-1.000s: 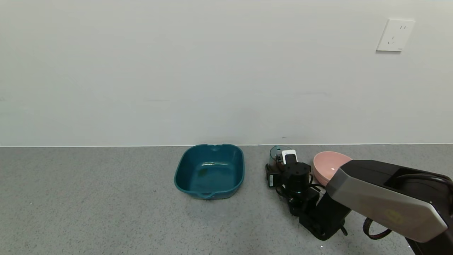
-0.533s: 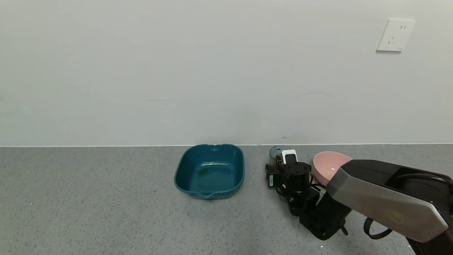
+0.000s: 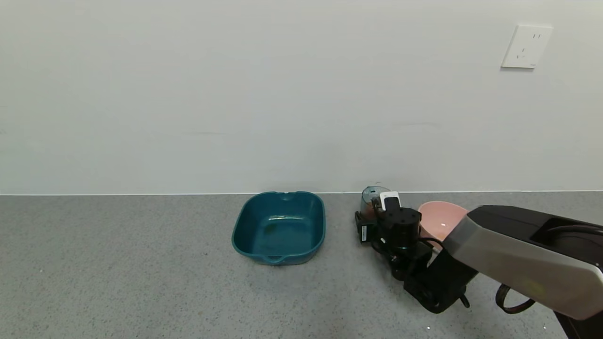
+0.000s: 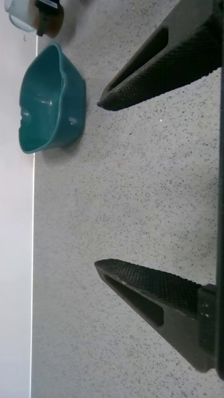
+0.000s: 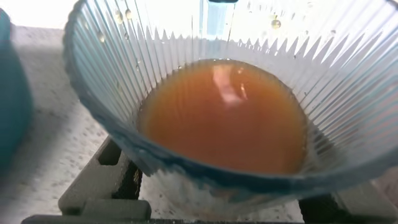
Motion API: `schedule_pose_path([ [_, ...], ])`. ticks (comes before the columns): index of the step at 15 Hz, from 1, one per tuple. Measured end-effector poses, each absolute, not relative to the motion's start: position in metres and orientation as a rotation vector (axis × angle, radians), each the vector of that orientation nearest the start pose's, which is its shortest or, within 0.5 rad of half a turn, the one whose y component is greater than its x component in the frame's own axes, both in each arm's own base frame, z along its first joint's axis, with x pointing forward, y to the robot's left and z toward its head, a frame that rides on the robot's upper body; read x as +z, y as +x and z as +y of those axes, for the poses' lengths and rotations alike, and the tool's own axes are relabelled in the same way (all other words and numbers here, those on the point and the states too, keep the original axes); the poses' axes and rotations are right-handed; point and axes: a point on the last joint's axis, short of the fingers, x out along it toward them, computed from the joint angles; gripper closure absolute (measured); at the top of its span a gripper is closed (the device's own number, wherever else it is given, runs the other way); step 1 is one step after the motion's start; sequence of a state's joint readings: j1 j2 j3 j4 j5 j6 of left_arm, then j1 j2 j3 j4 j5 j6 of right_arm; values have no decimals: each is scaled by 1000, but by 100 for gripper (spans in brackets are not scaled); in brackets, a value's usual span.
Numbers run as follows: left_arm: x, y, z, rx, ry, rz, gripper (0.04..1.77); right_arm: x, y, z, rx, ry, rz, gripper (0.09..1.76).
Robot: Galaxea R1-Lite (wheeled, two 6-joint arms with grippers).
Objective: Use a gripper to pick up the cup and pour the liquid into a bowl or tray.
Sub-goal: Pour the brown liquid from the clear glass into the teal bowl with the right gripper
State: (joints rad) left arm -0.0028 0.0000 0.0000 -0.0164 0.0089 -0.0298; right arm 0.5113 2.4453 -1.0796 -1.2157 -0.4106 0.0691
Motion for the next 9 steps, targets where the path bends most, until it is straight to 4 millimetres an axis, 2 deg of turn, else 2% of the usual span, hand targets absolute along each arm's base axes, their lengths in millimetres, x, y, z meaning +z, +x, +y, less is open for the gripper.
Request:
schedule_pose_path([
  [9,77,-23,0,6,-30,-16,9,74,369,223,160,-21,123,49],
])
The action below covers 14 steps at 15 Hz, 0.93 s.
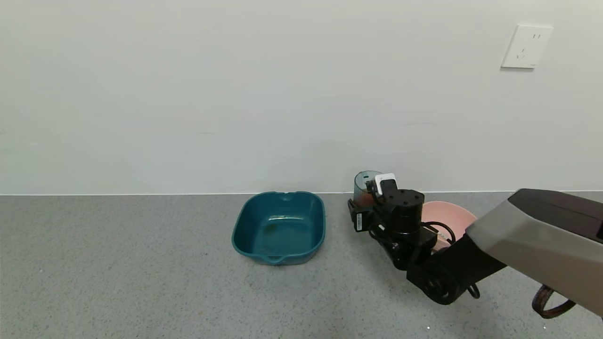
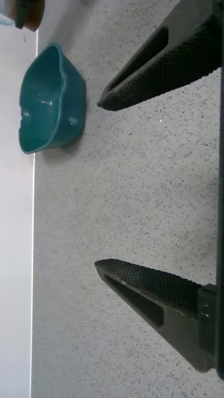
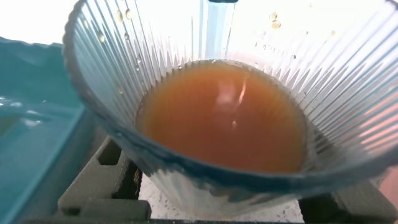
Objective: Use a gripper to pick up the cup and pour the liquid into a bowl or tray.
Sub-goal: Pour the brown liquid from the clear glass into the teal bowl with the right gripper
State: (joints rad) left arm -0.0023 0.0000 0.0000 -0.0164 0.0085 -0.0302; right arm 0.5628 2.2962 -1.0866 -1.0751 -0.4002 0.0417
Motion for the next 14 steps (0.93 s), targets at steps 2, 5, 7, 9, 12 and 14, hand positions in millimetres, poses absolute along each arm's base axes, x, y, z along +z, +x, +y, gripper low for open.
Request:
schedule_pose_path([
  [2,77,-23,0,7,-31,-16,9,84,366,225,168,-31,116,49],
  [5,77,-23,0,7,-30,-16,9,96,364,224,171,-51,101,49],
  [7,77,-23,0,6,-30,-16,9,101,362,224,174,-69,89,49],
  [9,77,-23,0,7,-30,-16,9,105,361,223,175,-84,80,49],
  [12,77,-23,0,7,-30,-16,9,112,359,223,182,-117,62,49],
  [14,77,-23,0,7,-30,-16,9,117,358,223,185,-138,50,49],
])
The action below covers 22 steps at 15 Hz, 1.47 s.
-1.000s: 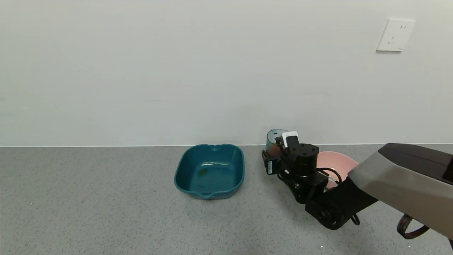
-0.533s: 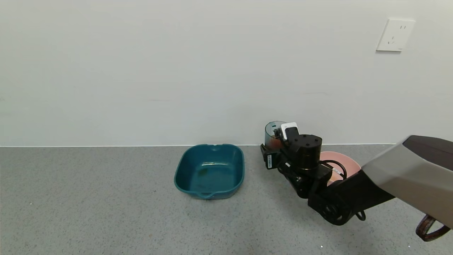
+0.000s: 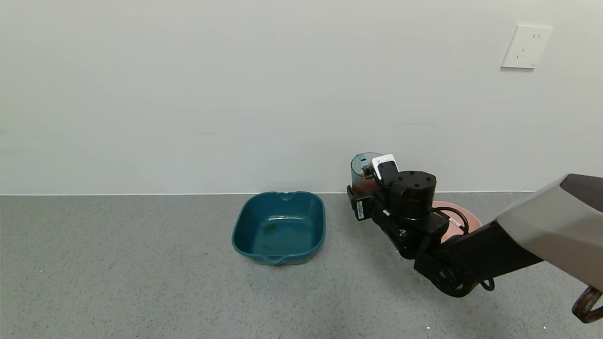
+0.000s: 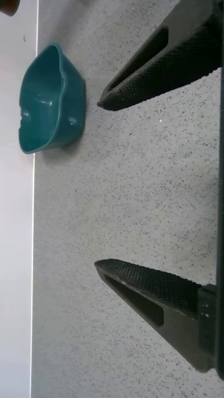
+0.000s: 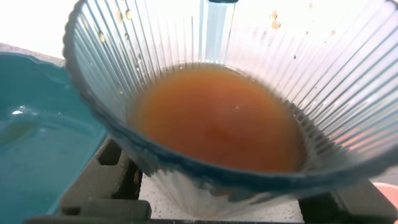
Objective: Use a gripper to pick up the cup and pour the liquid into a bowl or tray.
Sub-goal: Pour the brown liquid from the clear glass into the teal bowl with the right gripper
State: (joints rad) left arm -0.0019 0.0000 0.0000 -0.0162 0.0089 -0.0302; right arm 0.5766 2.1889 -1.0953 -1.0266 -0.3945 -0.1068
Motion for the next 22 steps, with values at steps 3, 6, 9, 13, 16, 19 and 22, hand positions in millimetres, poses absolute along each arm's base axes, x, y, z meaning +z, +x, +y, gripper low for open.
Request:
schedule_pose_path([
  [3,77,-23,0,7,-30,-16,9,122,356,222,206,-178,52,49],
  [6,77,-23,0,7,-30,-16,9,124,354,221,237,-218,69,50],
  [9,77,-23,0,7,-30,-16,9,123,353,221,260,-264,69,50],
  [13,77,-23,0,7,-30,-16,9,117,351,224,294,-336,103,50],
  [16,77,-23,0,6,-30,-16,9,112,352,227,312,-390,106,50],
  [19,77,-23,0,6,-30,-16,9,105,353,230,322,-429,132,50],
  [22,77,-23,0,7,-30,-16,9,103,354,229,323,-461,142,50],
])
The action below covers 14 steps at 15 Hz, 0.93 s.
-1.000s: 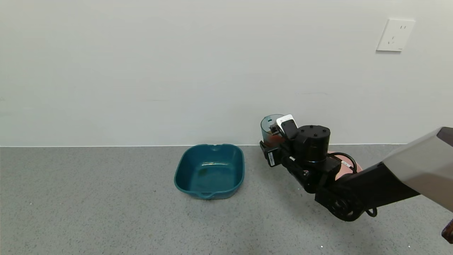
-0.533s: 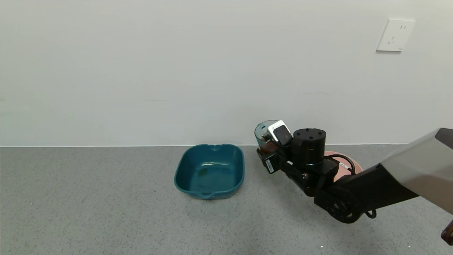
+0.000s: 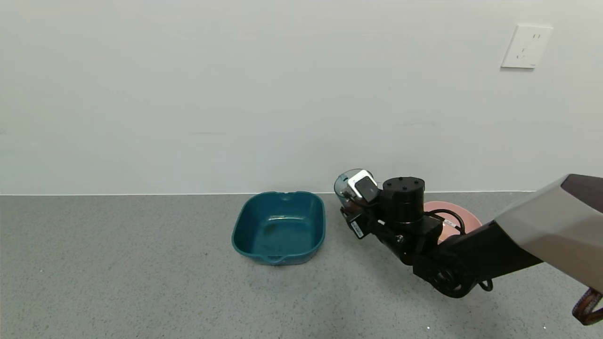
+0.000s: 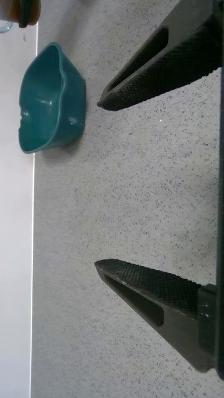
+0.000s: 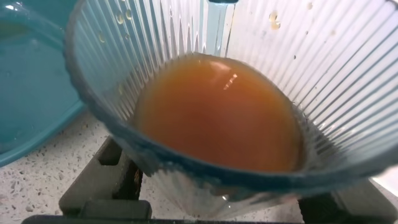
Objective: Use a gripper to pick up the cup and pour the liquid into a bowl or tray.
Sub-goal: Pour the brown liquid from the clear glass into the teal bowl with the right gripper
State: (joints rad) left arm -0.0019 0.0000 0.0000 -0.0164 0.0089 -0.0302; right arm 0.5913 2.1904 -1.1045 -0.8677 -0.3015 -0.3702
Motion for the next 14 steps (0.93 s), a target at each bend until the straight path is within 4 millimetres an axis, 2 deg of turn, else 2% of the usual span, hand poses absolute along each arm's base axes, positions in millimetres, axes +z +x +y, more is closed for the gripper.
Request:
schedule_pose_path([
  [9,77,-23,0,6,-30,-16,9,112,363,234,326,-530,146,50],
  [14,77,-23,0,6,-30,-16,9,110,365,238,334,-570,140,50],
])
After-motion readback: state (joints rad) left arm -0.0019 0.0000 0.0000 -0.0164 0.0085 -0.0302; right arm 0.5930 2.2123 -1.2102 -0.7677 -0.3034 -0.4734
